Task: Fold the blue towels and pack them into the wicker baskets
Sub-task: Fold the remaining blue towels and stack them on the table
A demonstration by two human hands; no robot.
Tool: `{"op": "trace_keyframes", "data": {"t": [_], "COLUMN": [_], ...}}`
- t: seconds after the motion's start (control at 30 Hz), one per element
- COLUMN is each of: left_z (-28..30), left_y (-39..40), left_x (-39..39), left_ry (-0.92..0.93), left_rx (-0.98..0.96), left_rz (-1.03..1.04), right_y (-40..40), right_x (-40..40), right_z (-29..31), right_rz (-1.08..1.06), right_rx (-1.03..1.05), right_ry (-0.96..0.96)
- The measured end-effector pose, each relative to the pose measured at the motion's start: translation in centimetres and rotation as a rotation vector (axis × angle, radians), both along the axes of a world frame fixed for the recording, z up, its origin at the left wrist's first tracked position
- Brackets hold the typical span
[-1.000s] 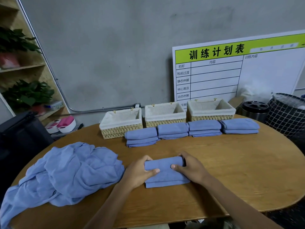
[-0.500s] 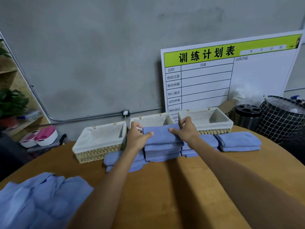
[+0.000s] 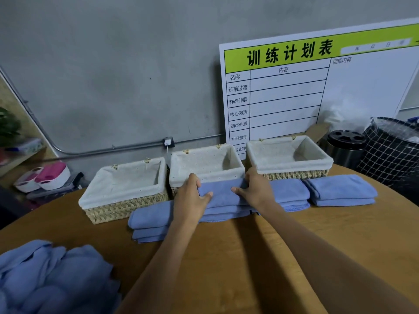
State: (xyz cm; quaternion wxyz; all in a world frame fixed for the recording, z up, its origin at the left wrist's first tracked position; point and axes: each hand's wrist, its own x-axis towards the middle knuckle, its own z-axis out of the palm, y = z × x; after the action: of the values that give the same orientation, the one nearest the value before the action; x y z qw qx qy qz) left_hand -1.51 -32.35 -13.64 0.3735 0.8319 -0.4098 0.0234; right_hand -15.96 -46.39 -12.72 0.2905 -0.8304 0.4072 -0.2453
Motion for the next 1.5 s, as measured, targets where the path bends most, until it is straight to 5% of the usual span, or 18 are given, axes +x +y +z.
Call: {"op": "trace_keyframes", "data": {"t": [0.27,0.43,0.6,0.77,1.0,1.27,1.5], "left_z": [2.1,4.7,4.4,3.6,6.2,5.9,5.3], "left_y": [1.6,7.5,16.6,25.6,35.2,36.8,35.1], "left_x": [-0.9,-2.2,-2.6,1.2,9.0,11.3,10.1], "left_ry": [0.011,-0.127,-0.095,-0.076,-0.162,-0.168,-0.179], "left_rx": [0.140,0.092,0.304,0.200,0.349,0.383,0.389], "left_rz": [-0.001,-0.053,-0.102,-0.008,-0.137,-0.274,-0.183], "right_y": [1.7,5.2,13.2,22.3,30.9,33.6,32.5], "right_x": [-0.7,-4.2,-5.5,-1.3,6.0,9.3,8.9], "right_z": [0.8,2.2,2.0,0.8,-0.4,-2.3,-0.9], "right_rz": [-0.042,-0.021,0.193,0.463,0.695,0.763,0.816], "right_rx": [0.004,-0.222,-0.130,-0.023,0.105,0.063,0.087], "right_ry": [-0.007,-0.052,-0.092,-0.140,-0.169,-0.140,-0.155]}}
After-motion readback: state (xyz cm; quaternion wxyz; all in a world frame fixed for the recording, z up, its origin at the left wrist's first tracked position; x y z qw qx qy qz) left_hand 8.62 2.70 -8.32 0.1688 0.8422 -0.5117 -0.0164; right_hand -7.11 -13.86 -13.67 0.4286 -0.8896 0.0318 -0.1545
